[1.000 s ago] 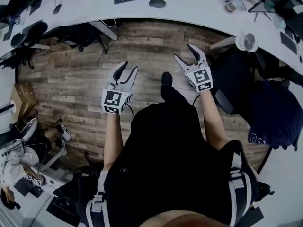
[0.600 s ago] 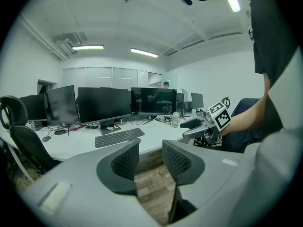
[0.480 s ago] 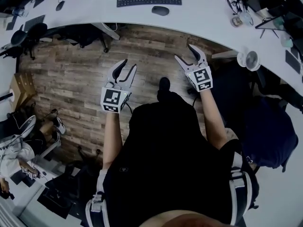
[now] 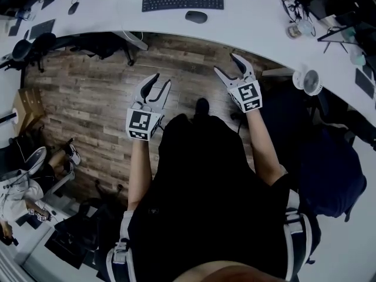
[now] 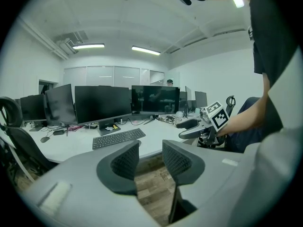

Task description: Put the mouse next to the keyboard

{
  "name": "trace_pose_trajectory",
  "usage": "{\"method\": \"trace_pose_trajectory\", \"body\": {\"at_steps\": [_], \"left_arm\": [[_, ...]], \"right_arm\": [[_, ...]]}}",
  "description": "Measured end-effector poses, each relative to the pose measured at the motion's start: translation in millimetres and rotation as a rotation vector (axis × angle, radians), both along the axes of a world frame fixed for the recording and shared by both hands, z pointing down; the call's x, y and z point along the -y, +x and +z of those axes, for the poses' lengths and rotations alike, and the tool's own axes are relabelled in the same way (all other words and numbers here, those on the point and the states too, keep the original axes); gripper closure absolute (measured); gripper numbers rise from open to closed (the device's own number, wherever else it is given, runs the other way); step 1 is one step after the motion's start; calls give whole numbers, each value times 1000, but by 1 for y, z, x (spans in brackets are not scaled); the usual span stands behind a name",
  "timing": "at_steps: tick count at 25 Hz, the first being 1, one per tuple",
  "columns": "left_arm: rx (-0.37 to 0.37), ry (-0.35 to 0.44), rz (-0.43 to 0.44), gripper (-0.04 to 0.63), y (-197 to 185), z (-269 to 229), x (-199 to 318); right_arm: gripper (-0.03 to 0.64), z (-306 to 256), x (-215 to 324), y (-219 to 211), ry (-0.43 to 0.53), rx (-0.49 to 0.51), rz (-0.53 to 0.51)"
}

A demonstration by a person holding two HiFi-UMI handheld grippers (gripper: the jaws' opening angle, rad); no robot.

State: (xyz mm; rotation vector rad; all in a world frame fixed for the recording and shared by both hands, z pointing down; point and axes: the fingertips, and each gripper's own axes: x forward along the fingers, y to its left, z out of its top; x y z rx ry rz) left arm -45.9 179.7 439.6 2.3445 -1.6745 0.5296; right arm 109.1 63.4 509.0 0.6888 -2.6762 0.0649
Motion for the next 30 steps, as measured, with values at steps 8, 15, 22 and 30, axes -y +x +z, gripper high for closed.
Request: {"method": "trace_pose_trajectory", "body": {"at_steps": [8,15,22,30], "left_arm": [[-19,16,-5,440,1,0,12],[-37,25,9,440,3,6,39],[-45,28,40,440,0,6,69],[-44,18,57,440,-14,9,100]], "right_arm": [[319,4,4,11,-5,-19,12],[319,7,21,26,-1,-48,39],[319,4,42,20,6,-46,56],[321,13,66,6,-16,-58,64]]}}
